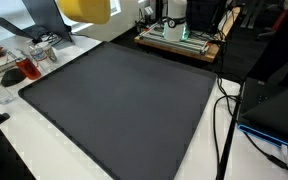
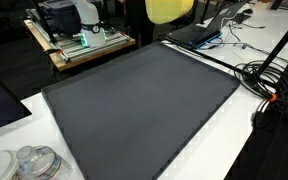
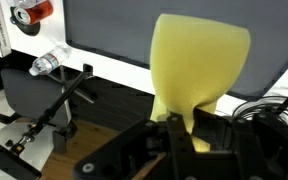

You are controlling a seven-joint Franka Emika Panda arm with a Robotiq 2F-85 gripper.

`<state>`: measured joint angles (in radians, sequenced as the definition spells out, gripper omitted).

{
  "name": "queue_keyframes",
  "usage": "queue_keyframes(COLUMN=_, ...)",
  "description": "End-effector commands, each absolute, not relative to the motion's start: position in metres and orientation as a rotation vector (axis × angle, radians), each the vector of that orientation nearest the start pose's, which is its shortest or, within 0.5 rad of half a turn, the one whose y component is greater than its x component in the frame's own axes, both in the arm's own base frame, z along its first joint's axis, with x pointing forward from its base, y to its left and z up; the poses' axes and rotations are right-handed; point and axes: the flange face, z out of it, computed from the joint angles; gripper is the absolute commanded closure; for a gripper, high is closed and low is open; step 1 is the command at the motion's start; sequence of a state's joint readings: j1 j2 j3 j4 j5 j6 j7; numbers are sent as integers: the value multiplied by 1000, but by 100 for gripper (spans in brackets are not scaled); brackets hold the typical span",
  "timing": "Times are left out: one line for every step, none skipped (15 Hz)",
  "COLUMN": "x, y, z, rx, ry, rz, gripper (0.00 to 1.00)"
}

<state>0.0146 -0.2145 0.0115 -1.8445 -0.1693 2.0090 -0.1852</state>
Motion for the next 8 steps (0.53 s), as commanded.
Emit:
queue_keyframes(x=518, y=1, z=678, rx=-3259, ry=-368, rz=-718, gripper=98)
queue_keyframes(x=517, y=2, z=683, rx=-3259, ry=-358, rz=-733, gripper=98)
queue_keyframes(x=516, y=2, z=690, rx=-3259, ry=-352, rz=-752, gripper=98)
queue_keyframes(x=514, y=3, z=696, rx=-3258, ry=-344, rz=-770, gripper=98)
queue_keyframes(x=512, y=4, z=705, rx=-3260, ry=-329, rz=-793, gripper=98)
queue_keyframes(x=509, y=6, z=713, rx=-3257, ry=-324, rz=-817, gripper=98)
queue_keyframes(x=507, y=7, z=720, rx=-3260, ry=-316, rz=-841, gripper=98)
queue_keyframes(x=504, y=7, z=730, rx=-3267, ry=-304, rz=-874, gripper=98)
